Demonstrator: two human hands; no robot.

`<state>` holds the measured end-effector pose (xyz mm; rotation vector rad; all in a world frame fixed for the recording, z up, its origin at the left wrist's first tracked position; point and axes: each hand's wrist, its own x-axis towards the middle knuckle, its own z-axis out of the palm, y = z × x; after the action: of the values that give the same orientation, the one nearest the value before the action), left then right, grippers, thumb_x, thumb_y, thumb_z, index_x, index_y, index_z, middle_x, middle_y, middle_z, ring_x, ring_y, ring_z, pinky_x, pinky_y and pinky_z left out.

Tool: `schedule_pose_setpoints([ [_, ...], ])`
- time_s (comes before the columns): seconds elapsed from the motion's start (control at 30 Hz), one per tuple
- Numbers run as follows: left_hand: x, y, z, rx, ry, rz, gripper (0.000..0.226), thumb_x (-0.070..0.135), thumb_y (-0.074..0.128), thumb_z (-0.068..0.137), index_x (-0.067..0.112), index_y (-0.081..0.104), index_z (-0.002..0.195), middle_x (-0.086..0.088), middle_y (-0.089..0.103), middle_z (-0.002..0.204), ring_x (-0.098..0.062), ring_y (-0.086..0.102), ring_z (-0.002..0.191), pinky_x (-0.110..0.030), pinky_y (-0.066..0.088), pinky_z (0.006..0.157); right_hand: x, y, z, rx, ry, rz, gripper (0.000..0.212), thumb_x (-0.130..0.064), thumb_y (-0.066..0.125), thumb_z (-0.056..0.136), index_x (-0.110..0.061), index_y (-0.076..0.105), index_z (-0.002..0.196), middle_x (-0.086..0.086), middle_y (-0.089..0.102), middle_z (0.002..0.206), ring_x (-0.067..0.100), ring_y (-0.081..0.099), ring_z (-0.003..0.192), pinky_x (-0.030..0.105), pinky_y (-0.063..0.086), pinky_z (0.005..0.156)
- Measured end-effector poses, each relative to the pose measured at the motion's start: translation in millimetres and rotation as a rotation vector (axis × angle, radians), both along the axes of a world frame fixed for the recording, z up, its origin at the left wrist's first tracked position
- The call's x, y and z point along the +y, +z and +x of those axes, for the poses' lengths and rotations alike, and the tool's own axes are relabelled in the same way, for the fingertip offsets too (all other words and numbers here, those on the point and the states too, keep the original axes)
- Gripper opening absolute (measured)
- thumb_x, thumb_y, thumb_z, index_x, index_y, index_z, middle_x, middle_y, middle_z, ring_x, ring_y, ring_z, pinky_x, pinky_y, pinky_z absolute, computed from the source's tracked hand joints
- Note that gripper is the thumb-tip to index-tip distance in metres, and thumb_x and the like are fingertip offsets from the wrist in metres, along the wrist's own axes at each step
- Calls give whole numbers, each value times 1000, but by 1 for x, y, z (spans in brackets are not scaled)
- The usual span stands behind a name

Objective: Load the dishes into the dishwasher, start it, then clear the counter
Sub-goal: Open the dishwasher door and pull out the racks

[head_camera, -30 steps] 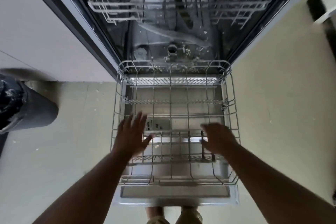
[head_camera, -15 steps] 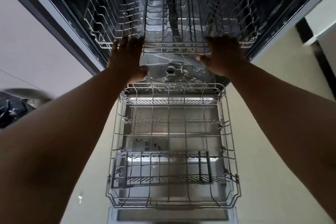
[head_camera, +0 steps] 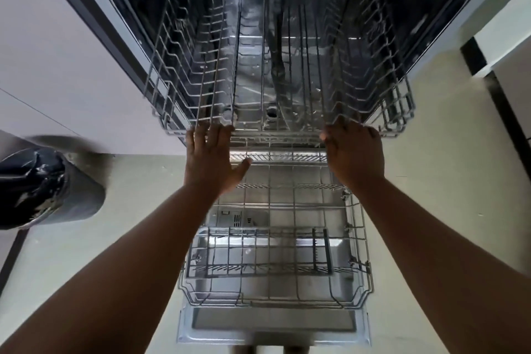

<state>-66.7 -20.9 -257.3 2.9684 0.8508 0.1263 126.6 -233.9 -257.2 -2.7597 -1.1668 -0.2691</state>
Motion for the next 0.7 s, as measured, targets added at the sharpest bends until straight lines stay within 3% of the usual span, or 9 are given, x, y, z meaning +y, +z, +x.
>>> schedule_pose_setpoints([
  [0.13,-23,2,-32,21,2,-21,80,66,51,77,15,42,138,-12,50,138,-36,34,134,-56,18,116,-24,7,-37,11,-12,43,22,-31,48,93,-25,69,95,1,70,85,28,64,80,37,41,78],
  [0.4,-62,23,-80,84,-42,-134,77,69,43,78,17,46,135,-8,52,136,-33,37,133,-53,16,117,-61,27,-81,111,-8,-30,36,-37,38,92,-21,70,87,4,67,68,29,64,66,38,47,74],
  [0.5,-74,29,-97,107,-27,-185,74,66,45,77,19,47,134,-5,52,135,-32,38,133,-52,14,118,-75,27,-99,131,-14,-67,31,-35,44,90,-22,70,84,4,66,67,29,64,63,38,49,70],
  [0.6,-89,28,-122,110,-61,-188,72,68,42,75,20,48,128,-5,59,125,-33,49,123,-53,24,114,-92,26,-122,169,-35,-76,24,-33,50,89,-24,71,81,-2,65,64,24,63,62,36,49,70],
  [0.7,-102,25,-150,65,-104,-208,66,68,50,73,22,48,121,-2,63,114,-31,57,110,-47,25,108,-112,26,-148,150,-34,-46,29,-34,44,89,-26,69,77,-4,63,59,22,62,58,34,46,67],
])
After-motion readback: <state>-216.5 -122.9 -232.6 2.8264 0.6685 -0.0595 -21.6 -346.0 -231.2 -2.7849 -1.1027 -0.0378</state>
